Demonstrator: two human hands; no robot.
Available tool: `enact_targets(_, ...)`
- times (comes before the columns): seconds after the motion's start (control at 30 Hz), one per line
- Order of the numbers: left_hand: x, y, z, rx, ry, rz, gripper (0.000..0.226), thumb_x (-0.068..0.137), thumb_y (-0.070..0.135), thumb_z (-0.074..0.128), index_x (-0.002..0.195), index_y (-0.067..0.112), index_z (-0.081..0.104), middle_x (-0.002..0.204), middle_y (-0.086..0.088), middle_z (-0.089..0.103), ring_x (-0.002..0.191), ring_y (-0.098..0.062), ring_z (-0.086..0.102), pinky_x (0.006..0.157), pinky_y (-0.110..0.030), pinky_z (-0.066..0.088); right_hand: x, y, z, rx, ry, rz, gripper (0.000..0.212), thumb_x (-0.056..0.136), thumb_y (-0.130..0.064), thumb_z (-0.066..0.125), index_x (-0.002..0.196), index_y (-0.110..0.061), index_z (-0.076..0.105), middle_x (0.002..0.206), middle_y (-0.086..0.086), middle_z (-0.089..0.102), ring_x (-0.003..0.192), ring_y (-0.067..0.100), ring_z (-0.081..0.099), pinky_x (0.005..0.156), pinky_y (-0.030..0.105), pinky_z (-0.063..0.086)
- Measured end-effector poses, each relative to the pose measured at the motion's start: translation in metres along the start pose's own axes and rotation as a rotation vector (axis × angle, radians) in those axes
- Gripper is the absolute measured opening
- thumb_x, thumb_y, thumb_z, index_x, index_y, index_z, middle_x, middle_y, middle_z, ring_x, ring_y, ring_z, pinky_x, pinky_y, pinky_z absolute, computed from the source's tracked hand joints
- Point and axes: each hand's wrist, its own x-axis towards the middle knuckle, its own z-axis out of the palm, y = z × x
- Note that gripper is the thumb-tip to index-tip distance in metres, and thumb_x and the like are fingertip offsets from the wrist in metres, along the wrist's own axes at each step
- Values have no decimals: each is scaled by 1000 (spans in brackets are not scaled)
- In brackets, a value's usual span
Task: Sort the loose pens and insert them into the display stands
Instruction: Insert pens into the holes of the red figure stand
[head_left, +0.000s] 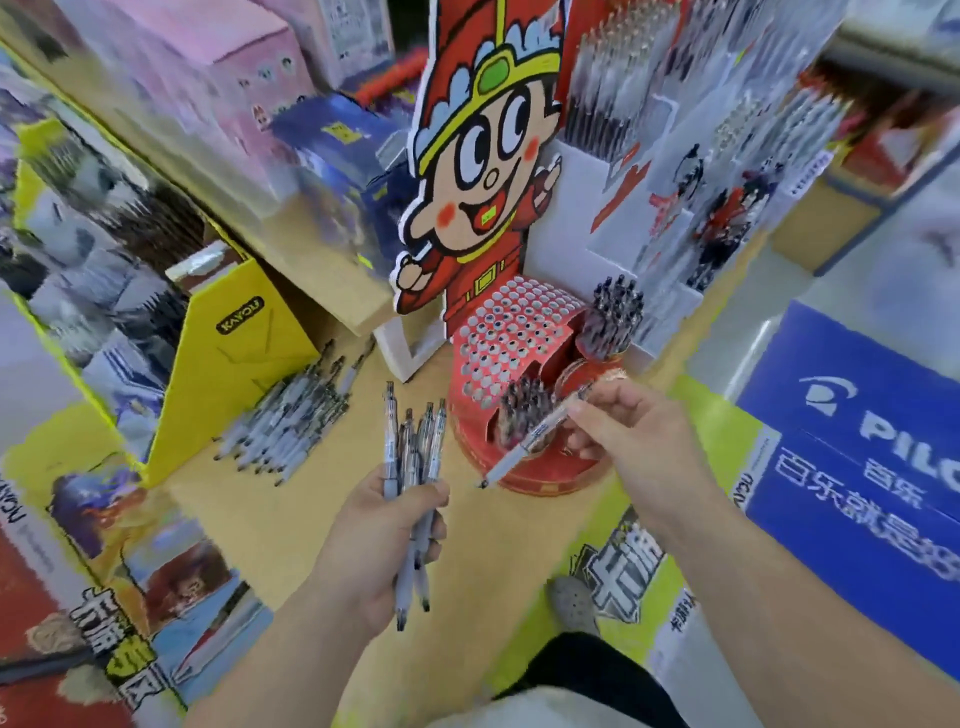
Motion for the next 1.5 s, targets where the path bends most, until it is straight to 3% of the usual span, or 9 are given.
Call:
enact_targets(0.2,18,3,-25,54,-115,-6,14,92,6,68,102,5,57,76,-10,58,59,-21,49,58,-38,41,-30,15,18,-184,324,-121,12,85,-11,78,82,-10,67,67,11,70,65,32,70,65,53,60)
enact_targets(0.3,13,3,-30,49,-169,-6,12,93,8,68,100,8,58,77,-9,60,62,-22,50,60,-39,43,-38,23,33,-356,384,-183,14,84,-19,79,79,-18,67,68,-1,70,68,18,70,68,40,60)
enact_targets(0.37,11,2,-33,57,-182,-18,10,94,9,67,100,9,59,77,-9,60,62,-21,52,61,-38,44,-40,25,43,-426,403,-230,16,84,-19,79,77,-21,65,66,-8,67,62,3,64,62,24,53)
enact_targets(0.43,11,0,-36,68,-195,-31,10,94,9,67,103,9,60,78,-9,61,63,-20,53,61,-37,45,-39,28,52,-478,421,-261,20,85,-19,79,74,-25,62,64,-12,63,60,-1,60,57,15,47)
enact_targets(0.57,11,-3,-40,88,-222,-41,10,94,9,67,101,10,60,79,-9,62,63,-20,54,60,-34,46,-34,35,61,-593,434,-276,24,85,-20,77,73,-29,59,64,-16,62,62,1,60,60,24,49)
enact_targets(0.67,11,-4,-41,88,-230,-46,10,94,8,67,101,10,60,80,-9,62,63,-20,54,60,-35,46,-31,37,63,-602,441,-272,26,85,-20,77,72,-31,57,64,-17,60,63,0,59,60,23,49)
enact_targets(1.0,7,-9,-44,63,-210,-52,11,94,9,67,100,10,59,82,-10,63,63,-19,54,60,-35,45,-17,34,68,-625,394,-283,11,88,-19,74,79,-17,68,71,-12,64,69,7,62,67,32,54)
enact_targets(1.23,5,-9,-43,39,-213,-55,10,94,7,66,101,9,59,78,-7,63,61,-17,55,59,-33,46,-22,40,66,-602,434,-266,10,88,-21,74,81,-21,68,71,-16,63,68,-1,60,66,23,51)
enact_targets(1.5,3,-11,-47,46,-224,-41,9,93,7,67,97,11,59,78,-7,63,62,-17,55,60,-34,46,-15,55,70,-683,382,-194,8,90,-24,72,84,-18,72,74,-11,67,72,10,64,72,38,57)
